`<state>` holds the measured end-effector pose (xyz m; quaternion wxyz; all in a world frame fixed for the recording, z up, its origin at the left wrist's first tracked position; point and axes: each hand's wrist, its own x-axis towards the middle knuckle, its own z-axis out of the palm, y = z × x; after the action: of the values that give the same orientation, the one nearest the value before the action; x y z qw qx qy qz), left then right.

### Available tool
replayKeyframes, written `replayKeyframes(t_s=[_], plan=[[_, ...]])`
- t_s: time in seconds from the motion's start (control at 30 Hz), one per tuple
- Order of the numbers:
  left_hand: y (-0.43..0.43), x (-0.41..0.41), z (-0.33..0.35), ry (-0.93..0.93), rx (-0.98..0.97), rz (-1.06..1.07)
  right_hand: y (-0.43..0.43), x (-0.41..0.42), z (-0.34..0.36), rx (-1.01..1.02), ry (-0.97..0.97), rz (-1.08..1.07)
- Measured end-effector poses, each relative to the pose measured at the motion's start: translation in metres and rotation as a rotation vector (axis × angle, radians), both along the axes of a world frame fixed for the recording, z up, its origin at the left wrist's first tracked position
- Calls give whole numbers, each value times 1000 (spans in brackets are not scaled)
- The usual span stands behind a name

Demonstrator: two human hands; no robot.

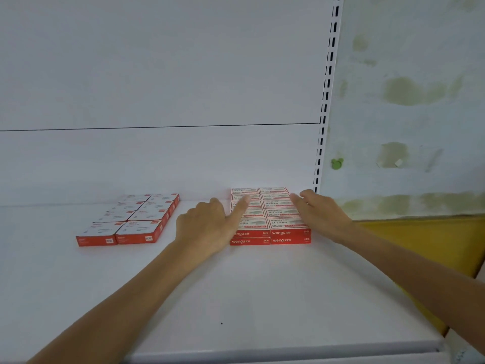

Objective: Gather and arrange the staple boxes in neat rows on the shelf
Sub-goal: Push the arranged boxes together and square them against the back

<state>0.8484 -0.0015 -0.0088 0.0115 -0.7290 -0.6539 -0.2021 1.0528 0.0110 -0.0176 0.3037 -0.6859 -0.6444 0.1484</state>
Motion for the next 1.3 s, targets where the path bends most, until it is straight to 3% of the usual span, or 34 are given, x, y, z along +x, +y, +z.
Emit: replayKeyframes(t_s=[0.07, 0.13, 0.27, 0.37, 0.43, 0.7, 0.87, 1.1, 1.2, 1.3], plan=[[11, -2, 6, -155, -68, -45, 7, 3, 5, 6, 91, 4], [28, -3, 8, -447, -229, -123, 18, 4, 10, -2, 211, -20], [44, 11, 6, -980, -371, -256, 36, -9, 15, -105, 623, 70], [55, 21, 4, -1140, -413, -315, 43, -12, 14, -157, 686, 141], [62, 21, 2, -1183, -544, -364, 51, -12, 11, -203, 735, 161], [81, 28, -8, -1100, -582, -346, 65, -8, 5, -274, 680, 254], [75, 29, -2, -1094, -574, -346, 75, -10, -1, -303, 489, 256], [56, 11, 6, -430, -498, -367, 54, -5, 14, -266, 7, 184], [38, 1, 6, -253, -517, -449, 51, 2, 14, -307, -104, 213], [32, 2, 3, -210, -506, -438, 59, -6, 4, -271, -110, 239]])
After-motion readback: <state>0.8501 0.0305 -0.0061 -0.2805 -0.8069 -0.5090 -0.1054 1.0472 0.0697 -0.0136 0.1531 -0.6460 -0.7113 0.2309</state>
